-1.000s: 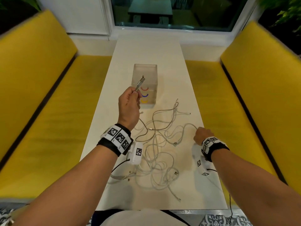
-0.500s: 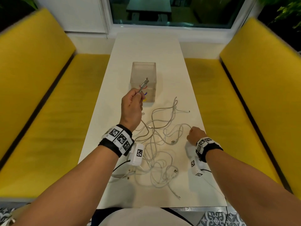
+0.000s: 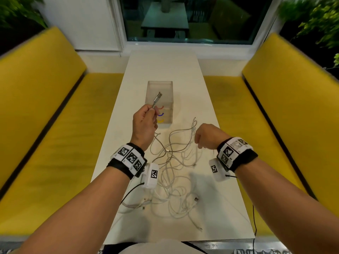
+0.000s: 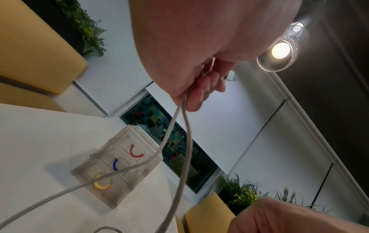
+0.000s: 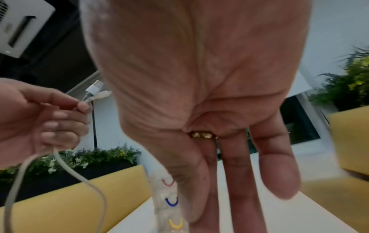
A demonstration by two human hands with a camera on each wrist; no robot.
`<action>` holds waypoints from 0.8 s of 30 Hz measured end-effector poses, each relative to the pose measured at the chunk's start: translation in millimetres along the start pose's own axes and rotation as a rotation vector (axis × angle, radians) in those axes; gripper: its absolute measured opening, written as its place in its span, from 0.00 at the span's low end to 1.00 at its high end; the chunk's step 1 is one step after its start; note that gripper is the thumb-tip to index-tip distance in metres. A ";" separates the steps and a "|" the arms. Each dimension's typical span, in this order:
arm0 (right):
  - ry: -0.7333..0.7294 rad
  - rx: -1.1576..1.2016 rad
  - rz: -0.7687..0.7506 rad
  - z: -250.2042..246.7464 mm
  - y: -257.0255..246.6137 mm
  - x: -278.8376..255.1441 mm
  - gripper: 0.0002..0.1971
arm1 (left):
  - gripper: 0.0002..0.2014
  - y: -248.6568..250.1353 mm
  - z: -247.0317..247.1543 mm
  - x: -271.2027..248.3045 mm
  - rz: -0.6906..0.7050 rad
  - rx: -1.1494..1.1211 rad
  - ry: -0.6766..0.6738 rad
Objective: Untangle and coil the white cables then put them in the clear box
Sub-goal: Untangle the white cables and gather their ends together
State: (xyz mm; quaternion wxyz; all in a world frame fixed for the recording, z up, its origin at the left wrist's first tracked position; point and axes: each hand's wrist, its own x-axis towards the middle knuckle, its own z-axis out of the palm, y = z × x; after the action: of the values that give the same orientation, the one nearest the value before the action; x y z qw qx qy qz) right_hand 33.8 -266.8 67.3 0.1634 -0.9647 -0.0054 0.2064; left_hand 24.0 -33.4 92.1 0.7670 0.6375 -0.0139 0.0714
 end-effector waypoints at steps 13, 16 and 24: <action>0.047 -0.136 0.485 101.9 95.5 18.9 0.22 | 0.12 -0.8 -0.1 -9.5 -0.007 0.020 -0.044; 0.055 -0.126 0.466 107.0 100.1 17.9 0.17 | 0.11 -3.7 2.5 -8.2 -0.008 0.026 -0.046; -0.051 -0.049 0.408 106.3 96.2 11.5 0.09 | 0.11 -6.6 4.3 -11.0 -0.013 0.048 -0.065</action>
State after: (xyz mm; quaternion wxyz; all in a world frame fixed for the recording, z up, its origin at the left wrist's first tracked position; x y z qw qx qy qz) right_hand -3.7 -323.7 -59.3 0.0945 -0.9439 0.1810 0.2596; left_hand 14.2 -39.8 85.2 0.7511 0.6578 -0.0328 0.0458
